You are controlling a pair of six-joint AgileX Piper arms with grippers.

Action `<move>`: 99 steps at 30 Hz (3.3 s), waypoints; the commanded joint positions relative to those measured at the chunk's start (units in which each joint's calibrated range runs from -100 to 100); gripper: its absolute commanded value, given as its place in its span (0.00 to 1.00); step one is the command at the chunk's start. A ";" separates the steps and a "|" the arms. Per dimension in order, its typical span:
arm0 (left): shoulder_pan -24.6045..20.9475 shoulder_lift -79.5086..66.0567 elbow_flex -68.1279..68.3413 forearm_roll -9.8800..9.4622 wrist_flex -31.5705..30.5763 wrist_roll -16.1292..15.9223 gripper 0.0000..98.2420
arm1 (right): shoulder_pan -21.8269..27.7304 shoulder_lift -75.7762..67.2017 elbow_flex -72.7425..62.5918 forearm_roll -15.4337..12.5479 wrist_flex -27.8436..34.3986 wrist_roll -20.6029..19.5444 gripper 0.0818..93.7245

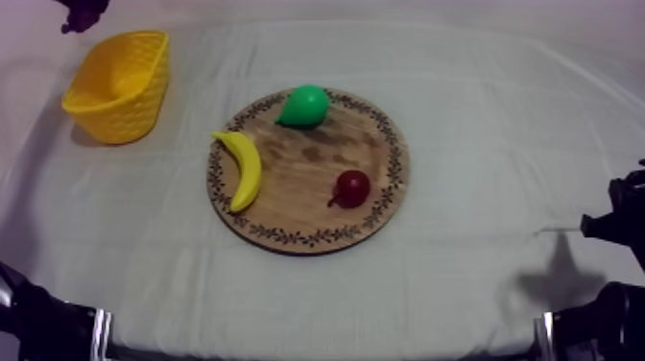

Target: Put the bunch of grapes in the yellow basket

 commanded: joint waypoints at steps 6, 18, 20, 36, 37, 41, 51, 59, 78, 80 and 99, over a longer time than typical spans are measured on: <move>-0.49 3.81 -0.10 1.73 -0.03 0.53 0.36 | -0.02 0.01 -0.05 -0.01 -0.02 0.02 0.00; -0.54 12.14 2.21 4.88 -0.03 1.78 0.40 | -0.02 0.01 -0.05 -0.01 -0.02 0.02 0.00; -0.54 12.99 2.86 5.19 -0.03 2.00 0.42 | -0.02 0.01 -0.05 -0.01 -0.02 0.02 0.00; -0.42 13.64 6.19 5.43 -0.33 3.91 0.85 | -0.02 0.01 -0.05 -0.01 -0.02 0.02 0.00; -0.41 13.36 6.26 5.39 -0.48 4.09 0.86 | -0.02 0.01 -0.05 -0.01 -0.02 0.02 0.00; -0.44 11.36 6.73 5.32 -0.81 5.12 0.81 | -0.02 0.01 -0.05 -0.01 -0.02 0.02 0.00; -0.59 0.22 12.04 5.61 -1.03 7.76 0.57 | -0.02 0.01 -0.05 -0.01 -0.02 0.02 0.00; -0.68 -13.73 24.76 5.93 -7.12 8.18 0.37 | -0.02 0.01 -0.05 -0.01 -0.02 0.02 0.00; -1.63 -57.07 72.70 6.55 -39.89 2.21 0.01 | -0.02 0.01 -0.05 -0.01 -0.02 0.02 0.00; -1.08 -62.62 78.04 6.53 -43.29 2.18 0.01 | -0.02 0.01 -0.05 -0.01 -0.02 0.02 0.00; -0.61 -109.47 118.95 3.81 -60.50 4.46 0.00 | -0.02 0.01 -0.05 -0.01 -0.02 0.02 0.00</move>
